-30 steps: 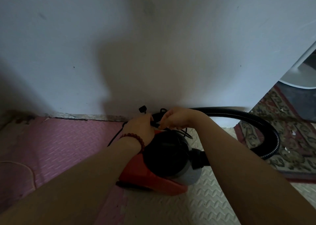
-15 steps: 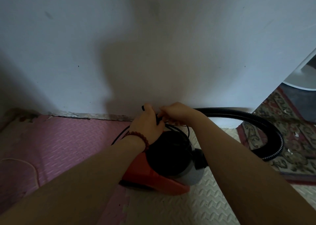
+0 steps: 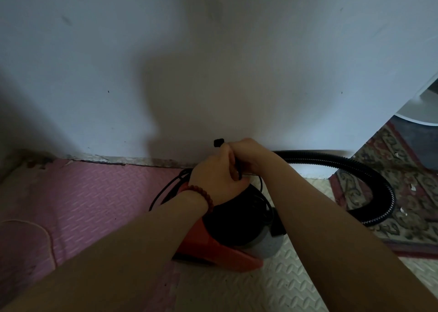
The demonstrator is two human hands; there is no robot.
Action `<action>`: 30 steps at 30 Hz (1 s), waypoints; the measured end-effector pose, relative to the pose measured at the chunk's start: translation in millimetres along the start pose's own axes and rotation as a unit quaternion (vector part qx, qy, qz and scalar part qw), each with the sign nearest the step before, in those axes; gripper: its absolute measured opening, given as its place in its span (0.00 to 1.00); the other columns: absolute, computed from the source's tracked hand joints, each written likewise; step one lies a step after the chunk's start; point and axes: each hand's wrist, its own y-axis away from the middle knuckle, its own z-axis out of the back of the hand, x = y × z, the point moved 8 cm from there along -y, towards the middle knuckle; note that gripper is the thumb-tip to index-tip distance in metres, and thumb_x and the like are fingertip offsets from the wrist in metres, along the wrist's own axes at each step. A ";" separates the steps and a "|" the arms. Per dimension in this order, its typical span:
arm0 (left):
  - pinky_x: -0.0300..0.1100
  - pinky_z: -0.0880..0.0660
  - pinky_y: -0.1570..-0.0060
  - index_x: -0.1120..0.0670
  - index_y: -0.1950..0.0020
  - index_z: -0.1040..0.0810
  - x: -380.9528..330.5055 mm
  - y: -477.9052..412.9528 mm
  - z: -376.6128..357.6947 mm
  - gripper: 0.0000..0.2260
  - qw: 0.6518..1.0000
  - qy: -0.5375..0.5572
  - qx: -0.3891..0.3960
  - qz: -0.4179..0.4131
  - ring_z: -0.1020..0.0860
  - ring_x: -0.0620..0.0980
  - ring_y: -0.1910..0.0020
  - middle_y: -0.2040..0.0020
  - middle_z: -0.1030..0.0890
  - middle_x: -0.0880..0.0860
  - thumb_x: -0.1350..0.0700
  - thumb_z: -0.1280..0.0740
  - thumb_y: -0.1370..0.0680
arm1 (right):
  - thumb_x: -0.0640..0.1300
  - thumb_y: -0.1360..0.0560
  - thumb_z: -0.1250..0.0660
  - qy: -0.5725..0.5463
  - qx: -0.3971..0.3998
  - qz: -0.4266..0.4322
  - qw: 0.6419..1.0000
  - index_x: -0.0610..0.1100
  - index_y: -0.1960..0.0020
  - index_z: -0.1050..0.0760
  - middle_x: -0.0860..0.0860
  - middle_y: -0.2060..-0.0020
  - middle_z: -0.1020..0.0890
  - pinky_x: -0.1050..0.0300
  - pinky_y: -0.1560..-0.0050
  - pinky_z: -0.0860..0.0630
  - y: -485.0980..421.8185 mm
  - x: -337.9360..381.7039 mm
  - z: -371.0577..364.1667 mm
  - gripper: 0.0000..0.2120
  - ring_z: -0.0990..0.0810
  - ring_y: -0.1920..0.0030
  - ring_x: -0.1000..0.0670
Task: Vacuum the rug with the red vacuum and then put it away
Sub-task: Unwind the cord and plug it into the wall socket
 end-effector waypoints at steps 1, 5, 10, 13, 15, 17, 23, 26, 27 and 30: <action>0.41 0.27 0.67 0.51 0.54 0.34 -1.6 -0.2 7.9 0.14 0.999 0.013 -0.039 0.000 0.23 0.46 0.66 0.63 0.21 0.48 0.47 0.31 0.29 | 0.35 0.28 0.37 0.031 -0.007 0.000 1.000 0.38 0.66 0.28 0.44 0.71 0.25 0.56 0.65 0.27 -1.4 0.2 -0.1 0.08 0.25 0.68 0.46; 0.41 0.28 0.63 0.50 0.52 0.32 23.7 -5.4 29.7 0.09 0.978 0.103 -0.141 0.117 0.24 0.47 0.63 0.62 0.23 0.45 0.50 0.34 0.27 | 0.46 0.26 0.35 0.084 0.010 -0.012 0.996 0.43 0.61 0.27 0.46 0.67 0.26 0.58 0.67 0.31 -6.6 -3.2 -7.5 0.08 0.28 0.67 0.50; 0.40 0.31 0.54 0.55 0.40 0.32 64.9 -12.7 12.8 0.15 0.969 0.105 -0.097 0.203 0.27 0.48 0.50 0.42 0.27 0.53 0.53 0.36 0.24 | 0.46 0.20 0.43 0.006 0.037 -0.039 0.999 0.43 0.55 0.27 0.52 0.73 0.35 0.65 0.81 0.45 -4.4 -4.6 -14.0 0.10 0.41 0.82 0.57; 0.39 0.30 0.53 0.56 0.34 0.33 73.8 -15.7 5.3 0.18 0.953 0.162 -0.068 0.247 0.27 0.48 0.50 0.38 0.27 0.54 0.53 0.38 0.22 | 0.46 0.19 0.45 -0.029 0.035 -0.049 0.998 0.43 0.54 0.27 0.53 0.75 0.34 0.65 0.81 0.45 -6.4 -5.7 -15.7 0.11 0.40 0.82 0.57; 0.37 0.32 0.52 0.56 0.32 0.34 74.8 -17.0 2.3 0.18 0.944 0.187 -0.055 0.265 0.26 0.49 0.48 0.37 0.27 0.54 0.53 0.40 0.21 | 0.46 0.20 0.46 -0.028 0.038 -0.054 0.997 0.43 0.56 0.27 0.53 0.74 0.34 0.65 0.80 0.45 -9.2 -7.7 -19.3 0.12 0.40 0.81 0.57; 0.37 0.33 0.52 0.59 0.34 0.29 76.1 -18.4 3.2 0.16 0.944 0.187 -0.053 0.266 0.25 0.52 0.43 0.38 0.24 0.56 0.53 0.42 0.19 | 0.46 0.20 0.46 -0.012 0.046 -0.056 0.997 0.44 0.58 0.27 0.53 0.73 0.34 0.64 0.78 0.45 -11.3 -8.8 -24.2 0.13 0.39 0.78 0.56; 0.46 0.23 0.48 0.57 0.43 0.21 104.7 -14.9 13.4 0.15 0.916 0.250 -0.067 0.306 0.21 0.55 0.49 0.47 0.19 0.56 0.50 0.40 0.20 | 0.47 0.21 0.43 0.033 0.088 -0.029 0.995 0.44 0.53 0.27 0.52 0.71 0.32 0.64 0.77 0.44 -13.2 -1.6 -50.7 0.10 0.38 0.75 0.56; 0.45 0.22 0.50 0.58 0.46 0.20 121.4 -10.2 24.6 0.12 0.908 0.256 -0.091 0.319 0.20 0.54 0.52 0.51 0.18 0.56 0.52 0.37 0.22 | 0.47 0.21 0.43 0.039 0.094 -0.016 0.995 0.45 0.51 0.25 0.52 0.71 0.31 0.64 0.79 0.44 -16.4 4.3 -71.4 0.09 0.38 0.75 0.56; 0.45 0.22 0.50 0.59 0.47 0.20 124.7 -8.2 28.7 0.12 0.904 0.263 -0.103 0.321 0.20 0.55 0.52 0.51 0.18 0.57 0.54 0.37 0.22 | 0.47 0.21 0.42 0.037 0.088 -0.011 0.995 0.44 0.52 0.25 0.52 0.71 0.31 0.64 0.80 0.43 -16.4 6.4 -76.5 0.09 0.37 0.74 0.56; 0.47 0.22 0.50 0.58 0.48 0.20 128.7 -5.5 41.1 0.09 0.891 0.294 -0.118 0.325 0.19 0.56 0.53 0.55 0.18 0.56 0.56 0.37 0.22 | 0.46 0.21 0.40 0.033 0.065 0.005 0.997 0.44 0.57 0.25 0.51 0.71 0.29 0.63 0.76 0.43 -12.9 16.9 -89.5 0.09 0.36 0.75 0.55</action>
